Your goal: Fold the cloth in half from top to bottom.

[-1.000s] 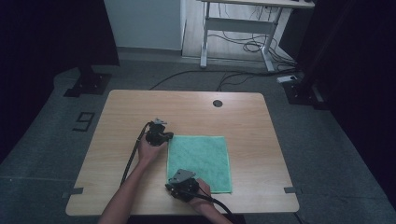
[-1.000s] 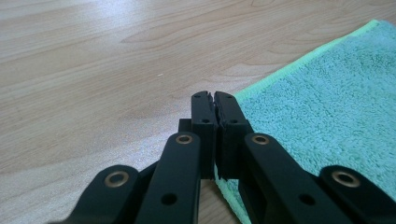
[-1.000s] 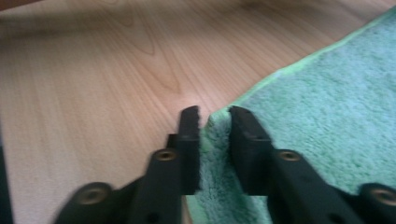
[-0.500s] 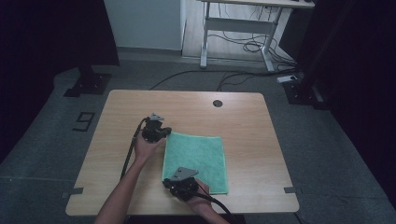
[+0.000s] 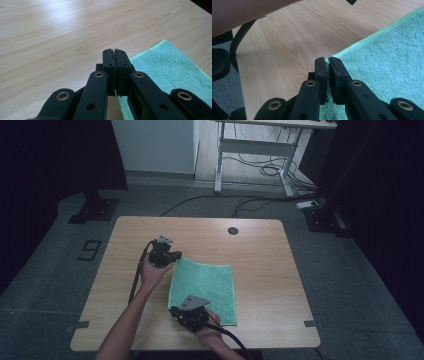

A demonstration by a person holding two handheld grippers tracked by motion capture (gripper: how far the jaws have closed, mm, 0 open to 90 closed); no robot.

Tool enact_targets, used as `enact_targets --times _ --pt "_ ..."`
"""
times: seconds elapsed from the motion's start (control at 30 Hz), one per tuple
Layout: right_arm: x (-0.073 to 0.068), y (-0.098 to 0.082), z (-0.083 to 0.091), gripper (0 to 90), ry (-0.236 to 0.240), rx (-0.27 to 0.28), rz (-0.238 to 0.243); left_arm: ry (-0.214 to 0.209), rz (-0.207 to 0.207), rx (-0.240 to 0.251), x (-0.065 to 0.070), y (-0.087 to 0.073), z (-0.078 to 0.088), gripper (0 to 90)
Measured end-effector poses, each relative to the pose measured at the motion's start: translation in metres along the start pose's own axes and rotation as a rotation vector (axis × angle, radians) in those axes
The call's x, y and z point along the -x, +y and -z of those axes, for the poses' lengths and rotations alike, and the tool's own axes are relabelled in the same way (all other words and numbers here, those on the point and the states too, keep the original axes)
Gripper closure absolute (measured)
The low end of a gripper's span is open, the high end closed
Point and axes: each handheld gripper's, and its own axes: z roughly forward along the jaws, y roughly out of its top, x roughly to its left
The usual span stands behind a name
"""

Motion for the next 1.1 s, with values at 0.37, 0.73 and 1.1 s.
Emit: enact_targets --times 0.37,0.73,1.1 --pt "-0.011 0.033 0.003 84.6 0.020 0.096 0.025 0.023 0.002 0.034 -0.007 0.023 0.023 87.8" --pt "-0.005 0.020 0.002 84.6 0.026 0.080 -0.017 0.027 0.009 0.003 -0.002 0.015 0.006 87.3" --pt "-0.010 0.036 0.005 84.6 0.032 0.137 0.008 0.055 0.013 0.054 -0.008 0.029 0.030 87.3"
